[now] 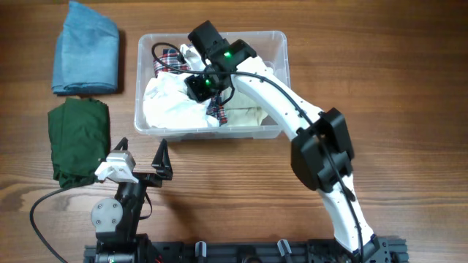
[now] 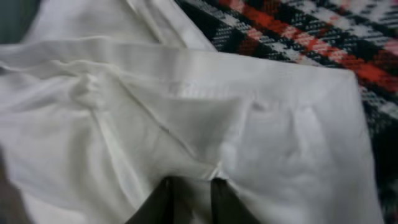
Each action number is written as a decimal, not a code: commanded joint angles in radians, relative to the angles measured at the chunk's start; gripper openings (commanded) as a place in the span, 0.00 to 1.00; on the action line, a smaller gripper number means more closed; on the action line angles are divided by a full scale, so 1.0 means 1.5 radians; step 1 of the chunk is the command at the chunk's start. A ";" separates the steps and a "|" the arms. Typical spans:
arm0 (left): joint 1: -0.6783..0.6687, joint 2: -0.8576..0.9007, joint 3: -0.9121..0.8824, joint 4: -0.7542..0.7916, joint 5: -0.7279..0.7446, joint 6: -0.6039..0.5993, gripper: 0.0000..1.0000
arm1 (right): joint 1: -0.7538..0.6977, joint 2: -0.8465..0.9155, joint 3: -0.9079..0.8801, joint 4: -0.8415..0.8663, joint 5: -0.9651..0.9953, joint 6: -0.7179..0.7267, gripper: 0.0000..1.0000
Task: Pack container
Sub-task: 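Press and tuck the white shirt down into the container with the right gripper, then retract the right arm up and away to the right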
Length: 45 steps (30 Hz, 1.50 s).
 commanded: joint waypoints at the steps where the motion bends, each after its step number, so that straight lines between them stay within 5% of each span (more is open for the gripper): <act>1: 0.004 -0.003 -0.004 -0.001 -0.006 -0.003 1.00 | -0.028 -0.118 0.013 -0.016 -0.008 0.002 0.37; 7: 0.004 -0.003 -0.004 -0.001 -0.006 -0.003 1.00 | -0.150 -0.243 0.013 -0.056 0.025 0.004 0.70; 10: 0.004 -0.003 -0.004 -0.001 -0.006 -0.003 1.00 | -0.235 -0.268 0.013 -0.069 0.027 0.005 0.99; 25: 0.004 -0.003 -0.004 0.014 -0.006 -0.003 1.00 | -0.636 -0.255 0.010 -0.121 0.060 0.161 1.00; 45: 0.004 -0.001 0.034 0.037 0.026 -0.003 1.00 | -0.688 -0.255 0.010 -0.152 0.092 0.160 1.00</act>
